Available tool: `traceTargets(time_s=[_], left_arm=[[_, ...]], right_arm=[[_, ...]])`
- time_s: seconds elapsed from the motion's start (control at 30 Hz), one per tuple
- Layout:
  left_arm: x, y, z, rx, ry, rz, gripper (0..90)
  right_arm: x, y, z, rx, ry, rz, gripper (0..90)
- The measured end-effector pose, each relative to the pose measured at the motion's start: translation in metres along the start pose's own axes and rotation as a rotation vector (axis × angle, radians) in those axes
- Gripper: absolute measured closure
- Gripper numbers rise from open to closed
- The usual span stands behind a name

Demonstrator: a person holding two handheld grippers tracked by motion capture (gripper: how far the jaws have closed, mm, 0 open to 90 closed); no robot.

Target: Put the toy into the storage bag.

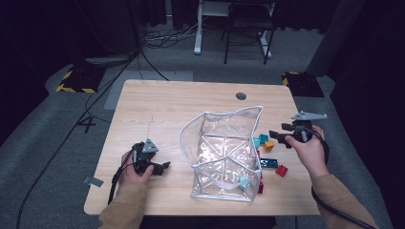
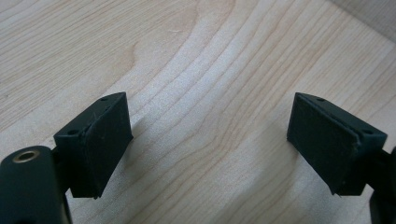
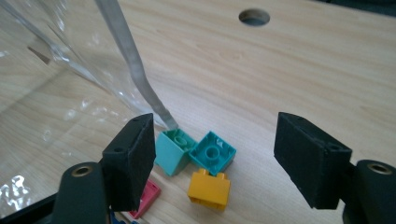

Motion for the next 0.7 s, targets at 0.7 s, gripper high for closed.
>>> traceTargets(time_s=[0.7], left_arm=[[0.0,0.0,0.0,-0.002,-0.001,-0.001,14.0]], right_arm=[[0.049,-0.005,-0.051,0.003,-0.152,-0.014,36.2]])
Point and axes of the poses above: each handheld gripper's, and its own axes: z roughly backward along the jaws, x roughly out of its underside, y roughly to its right, the point moved 3 cm from there along -z, roughly forward along the jaws, and after that the axes turned 8 degrees about x, right-handed, at the moved point
